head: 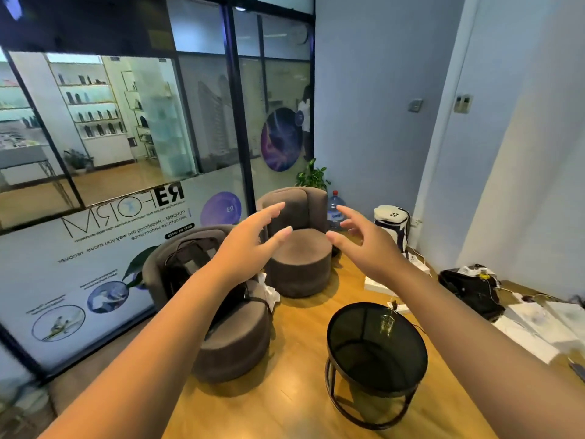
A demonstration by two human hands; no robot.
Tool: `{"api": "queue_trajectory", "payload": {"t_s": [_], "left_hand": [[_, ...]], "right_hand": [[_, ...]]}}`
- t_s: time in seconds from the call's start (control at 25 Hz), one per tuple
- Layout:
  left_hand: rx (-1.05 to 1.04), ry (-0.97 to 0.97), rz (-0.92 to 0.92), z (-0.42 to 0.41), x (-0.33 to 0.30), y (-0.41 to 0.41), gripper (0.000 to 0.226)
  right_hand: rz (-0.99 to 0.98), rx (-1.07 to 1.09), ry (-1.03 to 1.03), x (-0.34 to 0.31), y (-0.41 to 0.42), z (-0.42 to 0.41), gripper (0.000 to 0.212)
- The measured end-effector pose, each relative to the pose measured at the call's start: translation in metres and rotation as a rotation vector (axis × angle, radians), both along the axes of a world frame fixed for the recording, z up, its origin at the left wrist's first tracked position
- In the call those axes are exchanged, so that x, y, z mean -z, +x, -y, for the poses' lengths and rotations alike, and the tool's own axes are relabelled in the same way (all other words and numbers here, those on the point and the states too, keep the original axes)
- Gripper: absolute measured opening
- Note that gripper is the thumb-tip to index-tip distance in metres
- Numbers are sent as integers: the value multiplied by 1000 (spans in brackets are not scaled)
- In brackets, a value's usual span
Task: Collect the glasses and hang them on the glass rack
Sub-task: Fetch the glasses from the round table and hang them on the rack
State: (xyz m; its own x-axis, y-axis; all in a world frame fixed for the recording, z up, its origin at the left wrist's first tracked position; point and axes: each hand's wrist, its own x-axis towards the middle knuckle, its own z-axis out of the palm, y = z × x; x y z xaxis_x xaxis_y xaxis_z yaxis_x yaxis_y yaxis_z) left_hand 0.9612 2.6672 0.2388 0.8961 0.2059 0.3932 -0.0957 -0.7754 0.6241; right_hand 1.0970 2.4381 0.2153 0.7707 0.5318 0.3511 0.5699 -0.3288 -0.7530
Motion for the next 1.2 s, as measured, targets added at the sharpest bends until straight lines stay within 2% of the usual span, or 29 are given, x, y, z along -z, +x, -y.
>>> {"api": "queue_trajectory", "payload": {"t_s": [0.36,0.6,0.84,0.96,1.2], "left_hand": [[151,-15,-18,-40,27,144,76],[247,-39,-7,-19,29,282,65],[376,-42,-61,14,48,386,80],[423,-37,-55,24,62,428,88],[623,-55,-133,41,103,529,98]], "right_hand": [[8,219,-28,29,128,1,82],[-29,322,-28,41,223,-4,80],[-80,438,-32,65,285,16,79],[-119,538,-60,73,305,41,86],[-209,717,-70,101,346,72,85]]}}
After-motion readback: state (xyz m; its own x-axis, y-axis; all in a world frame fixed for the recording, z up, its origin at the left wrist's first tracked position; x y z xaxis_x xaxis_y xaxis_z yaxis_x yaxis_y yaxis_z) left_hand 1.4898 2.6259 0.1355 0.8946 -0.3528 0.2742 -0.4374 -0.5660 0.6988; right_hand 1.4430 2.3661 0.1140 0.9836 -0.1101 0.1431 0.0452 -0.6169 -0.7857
